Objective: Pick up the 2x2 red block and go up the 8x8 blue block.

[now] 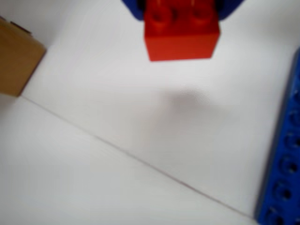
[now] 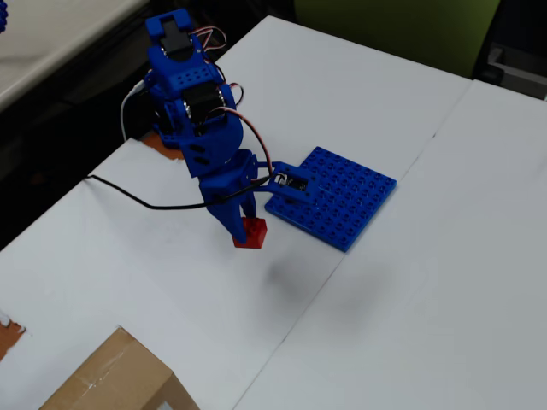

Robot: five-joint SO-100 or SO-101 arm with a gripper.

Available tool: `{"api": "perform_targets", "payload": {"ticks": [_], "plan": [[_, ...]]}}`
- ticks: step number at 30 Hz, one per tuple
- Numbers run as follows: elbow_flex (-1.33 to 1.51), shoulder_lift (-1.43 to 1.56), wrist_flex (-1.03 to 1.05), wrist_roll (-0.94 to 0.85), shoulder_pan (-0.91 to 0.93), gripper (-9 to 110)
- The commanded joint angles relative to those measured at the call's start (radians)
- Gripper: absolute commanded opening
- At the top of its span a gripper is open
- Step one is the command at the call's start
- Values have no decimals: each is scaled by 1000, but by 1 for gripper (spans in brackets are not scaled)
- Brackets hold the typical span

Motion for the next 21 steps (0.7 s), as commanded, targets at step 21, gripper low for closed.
{"api": "perform_targets", "payload": {"ticks": [21], "plan": [[21, 276, 124, -279, -258, 1]]}}
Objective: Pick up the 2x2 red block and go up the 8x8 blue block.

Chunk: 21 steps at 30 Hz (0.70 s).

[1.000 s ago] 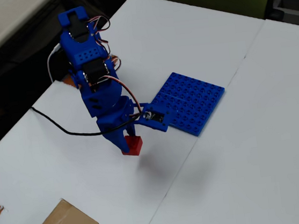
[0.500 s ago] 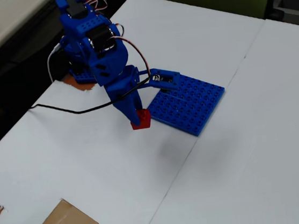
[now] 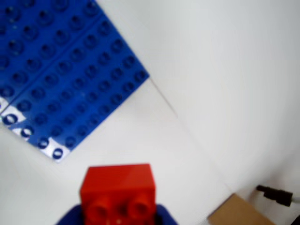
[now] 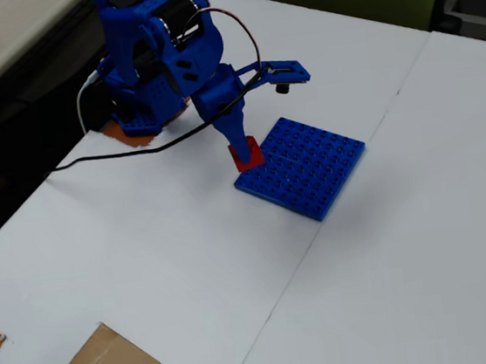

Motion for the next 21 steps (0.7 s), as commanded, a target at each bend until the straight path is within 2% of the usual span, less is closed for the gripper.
{"api": "perform_targets", "payload": {"ticks": [1, 8, 21], "plan": [[-54, 54, 9, -37, -40, 1], [-69, 48, 9, -98, -143, 1], [-173, -34, 114, -348, -221, 1]]}}
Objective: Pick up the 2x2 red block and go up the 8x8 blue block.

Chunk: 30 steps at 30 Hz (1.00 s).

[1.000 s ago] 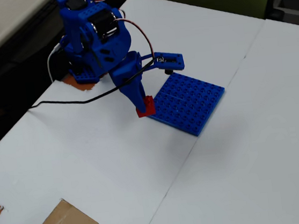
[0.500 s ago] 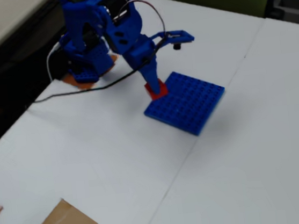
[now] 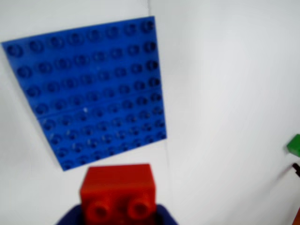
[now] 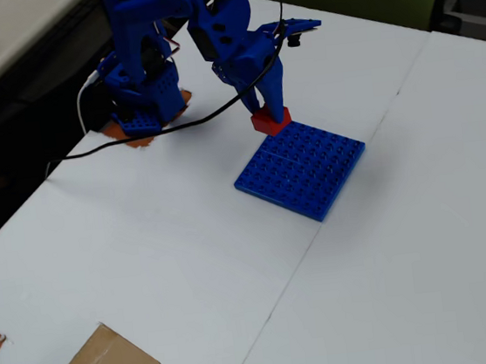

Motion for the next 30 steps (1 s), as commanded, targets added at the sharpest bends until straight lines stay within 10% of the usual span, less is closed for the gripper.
{"api": "perform_targets", "payload": {"ticks": [1, 30], "plan": [[-75, -15, 11, -86, -18, 1], [-233, -161, 74, -227, -83, 1]]}}
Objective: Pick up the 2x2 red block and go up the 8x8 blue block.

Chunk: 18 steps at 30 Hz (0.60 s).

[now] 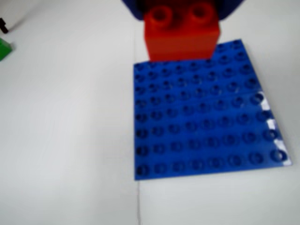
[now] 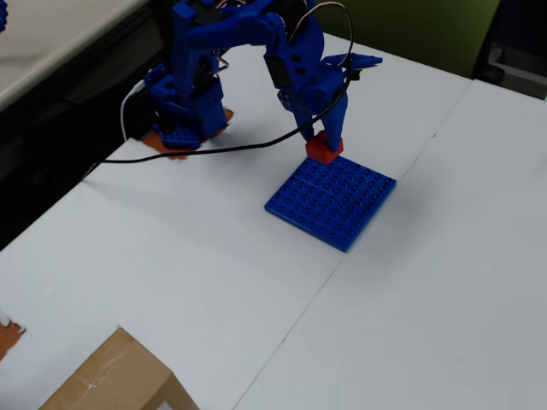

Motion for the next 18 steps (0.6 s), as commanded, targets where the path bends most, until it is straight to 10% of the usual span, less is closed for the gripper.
{"api": "perform_targets", "payload": {"ticks": [1, 18], "plan": [[-51, 6, 5, -221, -9, 1], [-57, -3, 12, -242, 11, 1]]}}
